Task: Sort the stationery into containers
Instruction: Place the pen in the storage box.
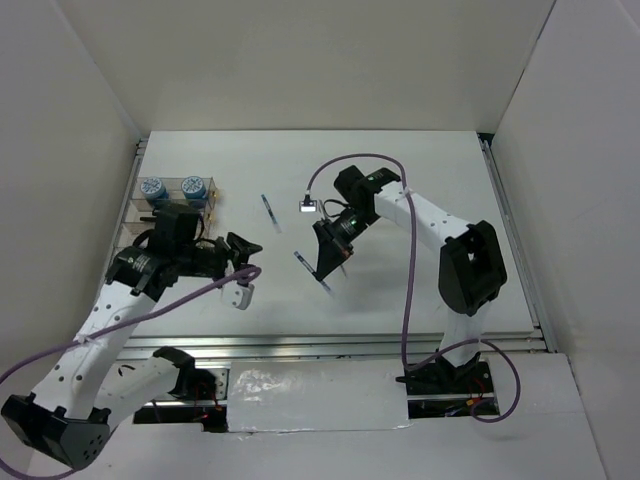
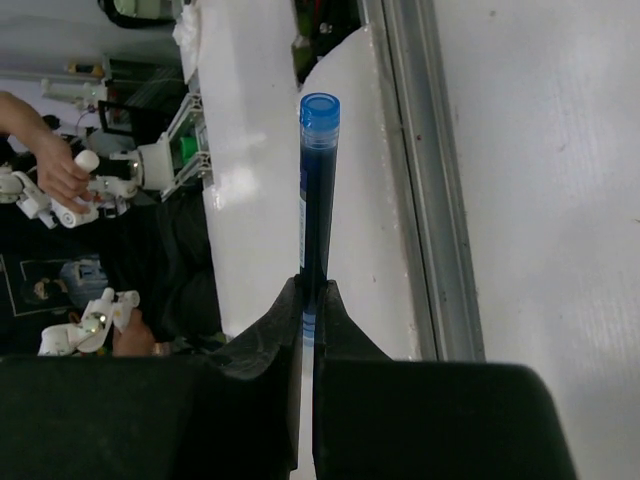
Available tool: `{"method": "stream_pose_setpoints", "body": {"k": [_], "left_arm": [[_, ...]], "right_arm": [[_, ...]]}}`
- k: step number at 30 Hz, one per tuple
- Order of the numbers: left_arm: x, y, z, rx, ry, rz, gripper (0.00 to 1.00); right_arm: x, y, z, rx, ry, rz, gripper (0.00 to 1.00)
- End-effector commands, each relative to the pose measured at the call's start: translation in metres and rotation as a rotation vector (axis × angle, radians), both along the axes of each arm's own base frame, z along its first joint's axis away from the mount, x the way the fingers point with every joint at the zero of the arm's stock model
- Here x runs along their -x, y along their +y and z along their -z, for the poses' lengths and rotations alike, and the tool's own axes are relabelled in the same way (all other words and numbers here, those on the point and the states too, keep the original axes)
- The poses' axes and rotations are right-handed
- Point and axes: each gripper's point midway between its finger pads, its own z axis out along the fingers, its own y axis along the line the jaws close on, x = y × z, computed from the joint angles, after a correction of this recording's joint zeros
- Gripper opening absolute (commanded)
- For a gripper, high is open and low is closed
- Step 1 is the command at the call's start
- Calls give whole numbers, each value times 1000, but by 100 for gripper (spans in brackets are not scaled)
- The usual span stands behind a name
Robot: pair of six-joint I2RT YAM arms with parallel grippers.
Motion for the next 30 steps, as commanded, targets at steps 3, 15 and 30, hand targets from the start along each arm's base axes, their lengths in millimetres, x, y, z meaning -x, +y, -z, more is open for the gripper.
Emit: {"method": "stream_pose_setpoints", "body": {"k": [3, 15, 30], "left_arm": [[4, -39, -18, 42, -33, 38, 57], [12, -88, 3, -50, 6, 112, 56], [16, -89, 22, -161, -1, 152, 26]], "right_arm": [[21, 11, -12, -45, 72, -68, 0], [25, 17, -18, -61, 96, -89, 0], [39, 20, -31, -83, 77, -135, 0]]}}
